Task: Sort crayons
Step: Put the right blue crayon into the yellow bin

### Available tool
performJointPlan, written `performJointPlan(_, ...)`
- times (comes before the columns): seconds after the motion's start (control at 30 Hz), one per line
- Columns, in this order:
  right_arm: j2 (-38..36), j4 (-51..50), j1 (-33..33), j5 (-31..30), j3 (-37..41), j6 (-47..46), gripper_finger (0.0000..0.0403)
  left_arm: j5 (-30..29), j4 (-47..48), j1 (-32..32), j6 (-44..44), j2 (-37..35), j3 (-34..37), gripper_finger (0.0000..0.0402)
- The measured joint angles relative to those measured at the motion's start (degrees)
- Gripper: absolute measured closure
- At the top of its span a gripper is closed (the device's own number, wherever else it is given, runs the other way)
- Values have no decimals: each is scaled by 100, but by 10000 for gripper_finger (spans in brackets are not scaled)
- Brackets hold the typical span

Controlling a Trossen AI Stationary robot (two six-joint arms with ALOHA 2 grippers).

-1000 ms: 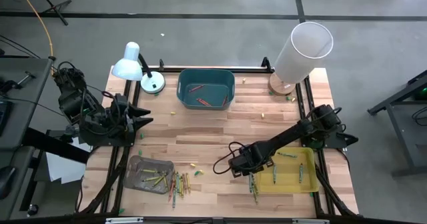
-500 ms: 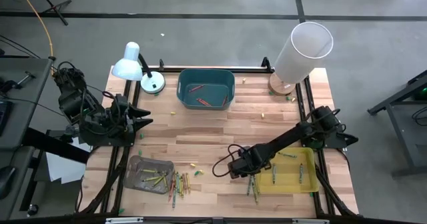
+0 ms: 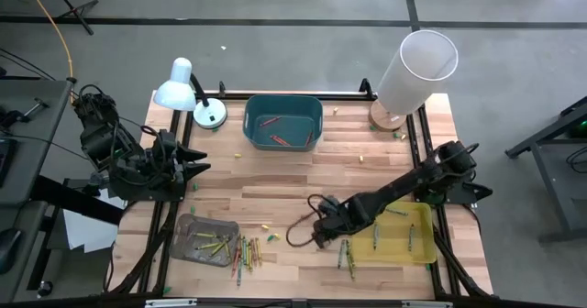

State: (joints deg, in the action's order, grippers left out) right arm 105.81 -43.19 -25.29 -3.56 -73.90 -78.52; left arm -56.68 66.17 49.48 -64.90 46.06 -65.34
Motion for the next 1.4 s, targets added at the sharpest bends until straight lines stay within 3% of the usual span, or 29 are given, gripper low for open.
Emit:
performJointPlan(0.17,-13,92,-359,735,-391,1140,320,15,0,-1,-42,0,0,229)
performJointPlan(0.43,11,-222,-790,797,-731,4261,320,10,0,-1,-50,0,0,229)
performJointPlan(0.63,427,-414,-755,1726,-731,6406,297,6,-2,-1,-106,0,0,229)
performJointPlan(0.77,658,-398,-805,1572,-731,7532,291,9,-1,-1,-106,0,0,229)
performJointPlan(0.9,763,-332,-816,1364,-731,7891,315,8,-1,-1,-228,0,0,229)
performJointPlan(1.1,886,-423,-827,1413,-731,7902,394,25,-2,-1,-256,0,0,229)
performJointPlan(1.23,924,-345,-859,958,-733,7876,380,75,0,-1,-256,2,0,229)
performJointPlan(1.4,1038,-170,-846,850,-733,7868,364,78,-2,-1,-254,0,0,229)
